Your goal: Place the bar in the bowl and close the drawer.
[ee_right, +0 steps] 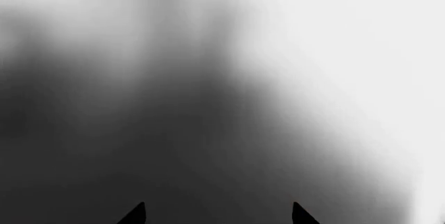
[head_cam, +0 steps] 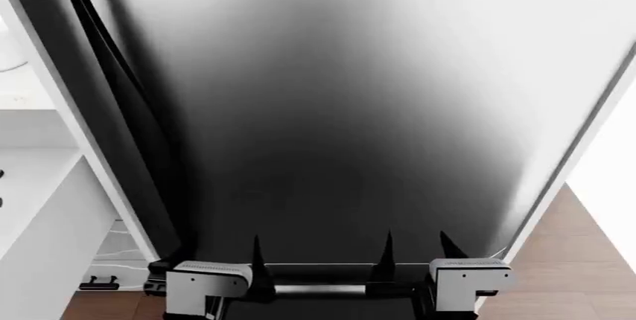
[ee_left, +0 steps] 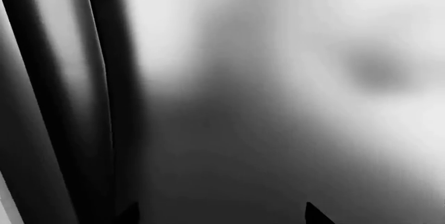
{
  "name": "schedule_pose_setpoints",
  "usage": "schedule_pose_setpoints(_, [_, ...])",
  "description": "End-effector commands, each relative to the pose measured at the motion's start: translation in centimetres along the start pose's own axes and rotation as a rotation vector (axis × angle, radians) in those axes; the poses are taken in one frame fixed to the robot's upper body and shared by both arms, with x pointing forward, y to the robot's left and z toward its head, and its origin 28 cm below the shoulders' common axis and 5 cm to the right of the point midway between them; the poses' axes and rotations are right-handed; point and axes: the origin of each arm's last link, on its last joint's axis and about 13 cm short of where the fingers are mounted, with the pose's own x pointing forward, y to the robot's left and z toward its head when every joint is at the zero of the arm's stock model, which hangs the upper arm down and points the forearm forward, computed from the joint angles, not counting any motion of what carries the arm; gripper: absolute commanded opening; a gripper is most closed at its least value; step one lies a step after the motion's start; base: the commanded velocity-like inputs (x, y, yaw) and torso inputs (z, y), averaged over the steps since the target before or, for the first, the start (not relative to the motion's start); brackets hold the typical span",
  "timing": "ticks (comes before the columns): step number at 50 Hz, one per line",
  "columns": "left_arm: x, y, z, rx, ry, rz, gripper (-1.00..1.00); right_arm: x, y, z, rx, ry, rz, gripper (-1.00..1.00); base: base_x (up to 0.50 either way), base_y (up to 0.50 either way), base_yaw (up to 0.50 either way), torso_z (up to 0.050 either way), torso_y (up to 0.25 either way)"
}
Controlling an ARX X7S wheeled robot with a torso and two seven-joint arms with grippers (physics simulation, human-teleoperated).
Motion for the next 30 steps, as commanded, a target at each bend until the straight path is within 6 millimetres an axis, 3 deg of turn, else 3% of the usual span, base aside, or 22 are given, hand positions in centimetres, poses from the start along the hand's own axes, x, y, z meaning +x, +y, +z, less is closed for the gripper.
schedule_pose_setpoints(1, [0.02,-0.01,0.02,0.009,-0.007,0.002,1.00,0.05,0.01,-0.14,0.000,0.002,-0.001,1.00,0.00,0.00,0.00,0.000,0.000])
schedule_pose_setpoints(9, [0.31,0.01,0.09,0.000,0.022,0.036,1.00,0.06,0.00,-0.13,0.004,0.002,0.001,1.00,0.00,0.00,0.00,0.000,0.000])
schedule_pose_setpoints(30, [0.31,0.14,0.44,-0.005,0.046,0.033,1.00,-0.07,0.02,0.42,0.008,0.000,-0.006,1.00,0.00,0.00,0.00,0.050,0.000])
